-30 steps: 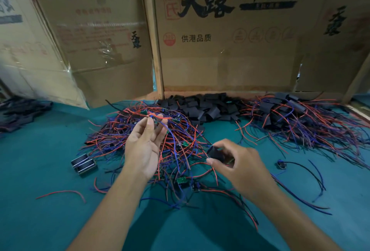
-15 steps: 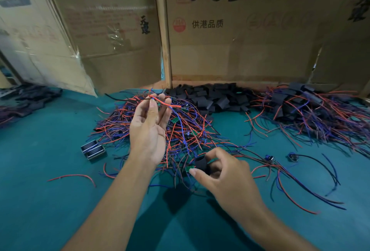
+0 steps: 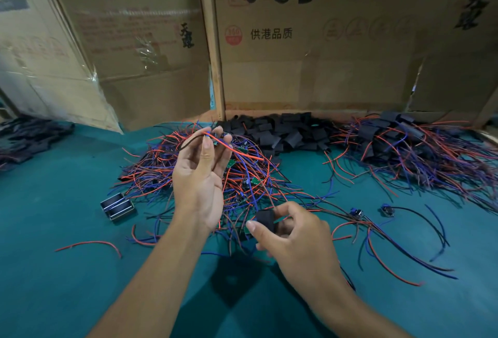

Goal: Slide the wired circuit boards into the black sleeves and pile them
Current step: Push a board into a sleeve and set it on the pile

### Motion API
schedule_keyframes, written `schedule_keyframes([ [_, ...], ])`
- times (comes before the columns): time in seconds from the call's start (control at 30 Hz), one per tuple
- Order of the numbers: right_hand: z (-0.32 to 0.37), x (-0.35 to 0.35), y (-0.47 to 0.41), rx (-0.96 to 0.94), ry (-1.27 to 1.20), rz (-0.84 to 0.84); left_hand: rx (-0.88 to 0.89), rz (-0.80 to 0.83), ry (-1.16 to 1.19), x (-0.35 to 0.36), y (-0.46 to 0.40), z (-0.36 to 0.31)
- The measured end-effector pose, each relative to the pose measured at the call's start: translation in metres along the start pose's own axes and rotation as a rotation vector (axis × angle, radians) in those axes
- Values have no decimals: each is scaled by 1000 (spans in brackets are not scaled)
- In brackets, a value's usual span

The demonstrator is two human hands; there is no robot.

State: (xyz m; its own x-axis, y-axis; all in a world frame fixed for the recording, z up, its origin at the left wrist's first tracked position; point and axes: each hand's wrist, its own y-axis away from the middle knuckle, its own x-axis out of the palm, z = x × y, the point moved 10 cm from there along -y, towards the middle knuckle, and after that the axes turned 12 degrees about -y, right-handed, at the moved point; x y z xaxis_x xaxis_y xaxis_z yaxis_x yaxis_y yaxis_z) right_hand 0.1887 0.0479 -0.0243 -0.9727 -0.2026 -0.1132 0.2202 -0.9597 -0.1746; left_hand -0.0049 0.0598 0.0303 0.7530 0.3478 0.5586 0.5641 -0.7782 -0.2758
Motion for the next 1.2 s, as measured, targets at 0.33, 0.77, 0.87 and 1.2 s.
schedule_keyframes([
  [0.33, 8, -8, -3, -85, 54, -58, 28, 2, -29, -4, -2, -3],
  [0.77, 11, -13, -7, -137, 194, -75, 48, -8, -68, -8, -2, -6],
  [0.87, 13, -14, -7, -159, 252, -60, 72, 3, -90, -5, -1, -7],
  [1.2, 25, -16, -7, -232, 405, -91, 6, 59, -66, 9, 9, 3],
])
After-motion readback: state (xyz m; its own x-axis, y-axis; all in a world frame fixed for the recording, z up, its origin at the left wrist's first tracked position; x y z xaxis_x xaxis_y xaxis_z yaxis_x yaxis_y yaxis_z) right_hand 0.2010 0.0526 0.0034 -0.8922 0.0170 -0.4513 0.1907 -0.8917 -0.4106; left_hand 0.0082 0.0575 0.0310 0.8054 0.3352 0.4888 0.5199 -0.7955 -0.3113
